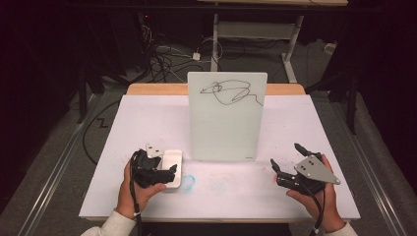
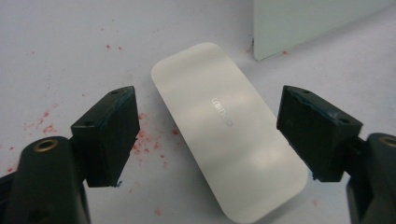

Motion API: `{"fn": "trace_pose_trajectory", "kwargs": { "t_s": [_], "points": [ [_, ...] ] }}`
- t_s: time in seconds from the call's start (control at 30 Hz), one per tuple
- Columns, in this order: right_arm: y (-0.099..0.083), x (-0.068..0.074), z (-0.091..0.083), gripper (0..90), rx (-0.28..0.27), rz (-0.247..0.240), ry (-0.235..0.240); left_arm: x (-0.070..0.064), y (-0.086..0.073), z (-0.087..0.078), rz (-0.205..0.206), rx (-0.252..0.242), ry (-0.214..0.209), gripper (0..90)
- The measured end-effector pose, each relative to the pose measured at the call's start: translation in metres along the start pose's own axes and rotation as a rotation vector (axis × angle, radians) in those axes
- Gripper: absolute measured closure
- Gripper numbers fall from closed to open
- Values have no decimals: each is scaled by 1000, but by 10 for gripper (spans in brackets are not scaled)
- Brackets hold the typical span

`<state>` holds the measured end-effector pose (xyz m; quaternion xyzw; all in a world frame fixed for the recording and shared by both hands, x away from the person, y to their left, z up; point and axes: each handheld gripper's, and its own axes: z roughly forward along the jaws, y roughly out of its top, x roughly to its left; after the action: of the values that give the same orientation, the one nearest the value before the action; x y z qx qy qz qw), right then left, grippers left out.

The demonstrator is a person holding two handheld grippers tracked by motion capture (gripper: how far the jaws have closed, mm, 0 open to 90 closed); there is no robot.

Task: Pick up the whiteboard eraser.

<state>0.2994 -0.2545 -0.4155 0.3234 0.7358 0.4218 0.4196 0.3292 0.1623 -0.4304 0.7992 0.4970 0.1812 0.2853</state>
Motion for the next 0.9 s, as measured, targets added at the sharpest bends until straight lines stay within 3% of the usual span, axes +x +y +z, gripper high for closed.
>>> {"fn": "trace_pose_trajectory", "kwargs": {
  "t_s": [0.4,0.47,0.53,0.8,0.9],
  "points": [
    [-3,8,4,169,31,-50,0,0,10,32,-69,58,-18,165],
    [-3,8,5,169,35,-52,1,-6,12,42,-54,98,19,139],
    [-3,8,5,169,38,-58,-1,-7,12,44,-53,97,31,139],
    [-4,12,7,179,51,-65,17,-8,11,51,-107,116,42,131],
    [-4,14,7,181,55,-68,23,-9,9,54,-124,127,62,179]
  ]
}}
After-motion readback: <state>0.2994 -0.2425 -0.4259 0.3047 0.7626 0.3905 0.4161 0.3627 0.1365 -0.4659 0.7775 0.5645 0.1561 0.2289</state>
